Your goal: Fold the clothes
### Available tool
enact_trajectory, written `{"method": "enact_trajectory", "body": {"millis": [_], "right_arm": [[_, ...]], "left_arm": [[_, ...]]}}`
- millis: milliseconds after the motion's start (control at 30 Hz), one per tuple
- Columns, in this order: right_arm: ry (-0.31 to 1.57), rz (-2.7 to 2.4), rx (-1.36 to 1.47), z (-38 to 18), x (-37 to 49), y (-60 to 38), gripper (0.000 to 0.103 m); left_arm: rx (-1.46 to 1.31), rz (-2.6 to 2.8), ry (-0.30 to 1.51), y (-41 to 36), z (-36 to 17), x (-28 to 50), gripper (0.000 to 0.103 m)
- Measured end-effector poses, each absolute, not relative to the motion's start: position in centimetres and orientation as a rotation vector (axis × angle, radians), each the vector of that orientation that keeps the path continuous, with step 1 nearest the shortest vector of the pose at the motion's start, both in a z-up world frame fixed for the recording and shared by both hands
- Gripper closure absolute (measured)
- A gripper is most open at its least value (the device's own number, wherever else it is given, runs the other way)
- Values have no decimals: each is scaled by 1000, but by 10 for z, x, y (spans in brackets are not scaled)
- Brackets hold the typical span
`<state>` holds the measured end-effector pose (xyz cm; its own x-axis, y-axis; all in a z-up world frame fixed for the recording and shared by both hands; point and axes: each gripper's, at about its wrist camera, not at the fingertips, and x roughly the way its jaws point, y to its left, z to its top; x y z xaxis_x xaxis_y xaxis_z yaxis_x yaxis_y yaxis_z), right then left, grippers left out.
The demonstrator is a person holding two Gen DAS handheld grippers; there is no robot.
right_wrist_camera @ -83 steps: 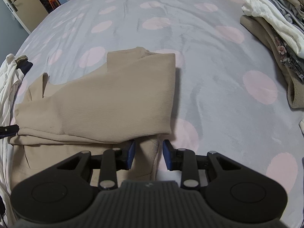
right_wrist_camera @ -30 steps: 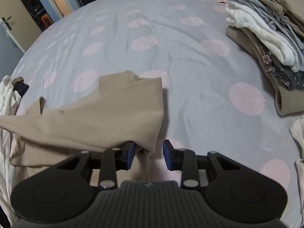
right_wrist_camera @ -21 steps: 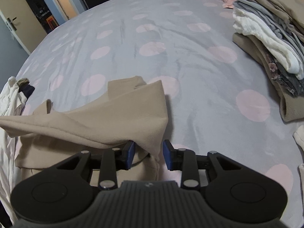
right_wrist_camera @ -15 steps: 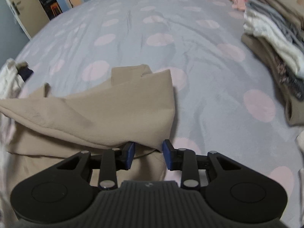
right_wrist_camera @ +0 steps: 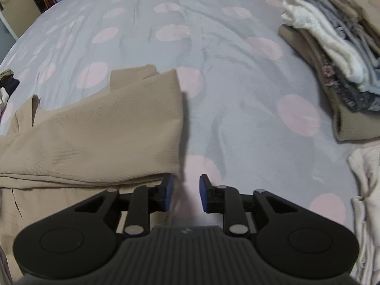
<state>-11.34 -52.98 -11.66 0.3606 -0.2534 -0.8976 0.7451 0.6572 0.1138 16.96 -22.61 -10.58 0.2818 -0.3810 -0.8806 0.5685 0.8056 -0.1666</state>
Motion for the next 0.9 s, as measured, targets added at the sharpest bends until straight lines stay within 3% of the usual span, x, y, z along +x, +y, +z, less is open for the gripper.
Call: {"method": "enact_trajectory", "body": {"millis": [100,333,467,767,900], "right_arm": [[986,-654,572,-112,-113,-526,74],[935,-571,578,-100,-114,-518,73],[905,-524,581,-94,-114,-513,73],[957,-343,418,-87,-120,-452,74],[973,-271,297,-90,-134,-416,74]], "left_arm": [[141,-662,1082,-224,-95,171,91],[274,-693,1075,-239,-98,152,86],[262,-701,1053,-221,-91,144,73],[352,-857,1009,-189,-78,94,72],[444,-958,971,-175,-74,62,64]]}}
